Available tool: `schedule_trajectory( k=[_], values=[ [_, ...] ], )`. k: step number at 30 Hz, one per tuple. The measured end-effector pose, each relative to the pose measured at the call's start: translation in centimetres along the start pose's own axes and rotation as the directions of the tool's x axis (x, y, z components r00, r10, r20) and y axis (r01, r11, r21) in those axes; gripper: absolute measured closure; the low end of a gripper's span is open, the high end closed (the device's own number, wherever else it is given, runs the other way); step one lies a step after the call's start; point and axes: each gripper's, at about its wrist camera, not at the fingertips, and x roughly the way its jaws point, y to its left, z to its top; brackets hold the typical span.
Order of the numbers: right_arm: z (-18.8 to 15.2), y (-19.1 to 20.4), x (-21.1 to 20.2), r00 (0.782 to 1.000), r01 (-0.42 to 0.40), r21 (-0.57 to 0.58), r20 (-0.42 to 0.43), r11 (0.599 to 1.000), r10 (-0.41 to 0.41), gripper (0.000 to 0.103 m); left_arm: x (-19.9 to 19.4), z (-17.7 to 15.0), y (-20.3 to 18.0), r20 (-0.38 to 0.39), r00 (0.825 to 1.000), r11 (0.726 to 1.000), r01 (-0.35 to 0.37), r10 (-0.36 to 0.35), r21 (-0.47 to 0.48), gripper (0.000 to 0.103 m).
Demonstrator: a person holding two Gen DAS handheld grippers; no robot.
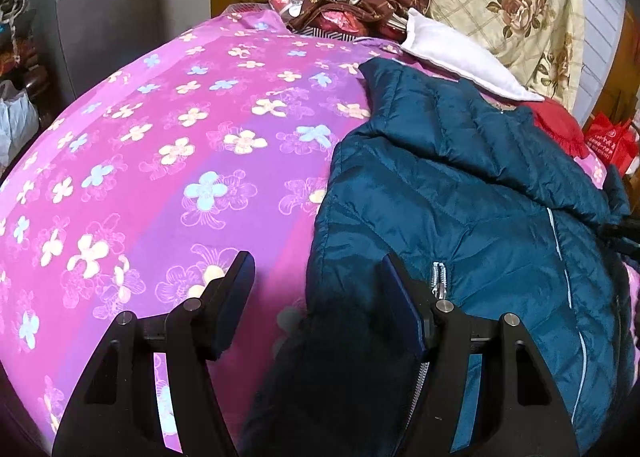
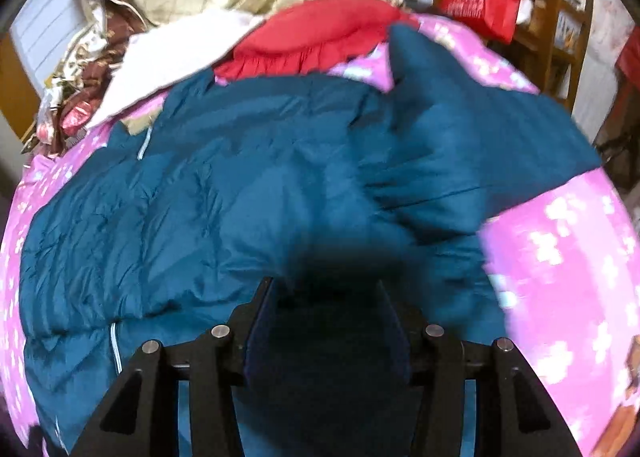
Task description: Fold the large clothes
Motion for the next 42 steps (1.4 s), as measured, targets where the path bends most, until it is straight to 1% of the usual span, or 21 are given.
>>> schedule_trajectory(
  k=[3,6,9,10,11,13,14,15,16,18,19,21,22,24,26,28,30,32,35,41,42],
  values=[
    [0.1,1.1,1.9,1.000,0.024,0.001,-0.017,1.000,-0.024,0.054,0.2,0.1,0.1,-0.011,1.000,1.000,0.000,-0.001,-0.005,0.037],
    [0.3,0.8,1.5,1.000,0.016,0.011,-0.012,1.000,-0.016,0.054,0.2,0.1,0.0,-0.017,1.000,1.000,-0.001,0.001,-0.009,0.037],
    [0.0,-0.9,-2.1,0.995,0.010,-0.002,0.095,1.000,-0.010,0.054,-0.6,-0.2,-0.2,-0.002,1.000,1.000,0.006,-0.006,-0.013,0.037],
    [-0.3,-2.1,-3.9,0.990,0.010,-0.006,0.144,1.000,-0.009,0.054,-1.0,-0.2,-0.3,0.009,1.000,1.000,0.011,-0.010,-0.016,0.037],
    [-0.5,-3.6,-5.3,0.985,-0.003,-0.007,0.171,1.000,0.004,0.054,-1.9,-0.4,-0.4,0.035,0.999,1.000,0.018,-0.017,-0.018,0.037],
    [-0.9,-7.1,-6.9,0.987,-0.047,0.025,0.154,0.999,0.042,0.054,-3.5,-0.7,-0.7,0.084,0.996,1.000,0.015,-0.014,-0.013,0.037],
    [-1.1,-9.9,-7.4,0.990,-0.084,0.072,0.120,0.994,0.075,0.054,-4.5,-1.0,-1.1,0.114,0.993,1.000,0.002,-0.001,-0.008,0.037],
    [-1.2,-11.8,-7.5,0.991,-0.103,0.109,0.102,0.989,0.092,0.054,-5.2,-1.1,-1.3,0.127,0.992,1.000,-0.007,0.008,-0.006,0.037],
    [-1.4,-15.0,-7.7,0.989,-0.130,0.175,0.088,0.976,0.116,0.054,-6.1,-1.4,-1.6,0.135,0.991,1.000,-0.009,0.009,-0.002,0.037],
    [-2.0,-20.9,-7.8,0.984,-0.165,0.284,0.109,0.945,0.139,0.054,-7.8,-2.1,-2.3,0.133,0.991,1.000,0.017,-0.017,0.005,0.037],
    [-2.1,-22.9,-7.6,0.982,-0.176,0.317,0.118,0.932,0.146,0.053,-8.5,-2.5,-2.6,0.130,0.991,1.000,0.018,-0.019,0.007,0.037],
    [-2.5,-26.9,-6.7,0.975,-0.219,0.398,0.118,0.891,0.187,0.053,-9.7,-3.1,-3.5,0.114,0.993,1.000,0.015,-0.015,0.005,0.037],
    [-2.8,-29.3,-5.7,0.969,-0.249,0.463,0.118,0.851,0.219,0.053,-10.1,-3.3,-4.0,0.105,0.994,1.000,0.015,-0.015,-0.001,0.037],
    [-3.0,-32.1,-4.6,0.955,-0.296,0.534,0.148,0.792,0.257,0.053,-10.4,-3.8,-5.4,0.100,0.995,1.000,0.000,0.000,-0.002,0.037],
    [-2.7,-33.5,-3.6,0.943,-0.332,0.562,0.177,0.757,0.282,0.053,-10.4,-4.1,-7.0,0.084,0.996,0.999,-0.014,0.012,0.029,0.037],
    [-1.9,-34.6,-2.4,0.931,-0.365,0.582,0.206,0.726,0.302,0.053,-10.2,-4.3,-8.3,0.061,0.998,0.999,-0.001,-0.002,0.053,0.037],
    [-0.9,-35.1,-1.3,0.922,-0.386,0.596,0.216,0.704,0.322,0.053,-10.2,-4.3,-9.1,0.048,0.999,0.998,0.015,-0.018,0.054,0.037],
    [0.2,-35.7,0.5,0.918,-0.392,0.618,0.213,0.682,0.335,0.053,-10.4,-4.1,-10.0,0.040,0.999,0.998,0.024,-0.026,0.057,0.037],
    [1.9,-35.9,2.2,0.913,-0.405,0.624,0.238,0.668,0.332,0.053,-10.7,-3.6,-10.7,0.043,0.999,0.998,0.028,-0.031,0.057,0.037],
    [5.6,-37.2,4.3,0.912,-0.411,0.616,0.276,0.672,0.305,0.054,-10.1,-2.4,-11.5,0.030,0.999,0.999,0.019,-0.020,0.044,0.037],
    [6.0,-37.5,4.6,0.911,-0.412,0.618,0.285,0.670,0.298,0.059,-9.9,-2.3,-11.5,0.027,1.000,0.999,0.005,-0.006,0.041,0.037]
  ],
)
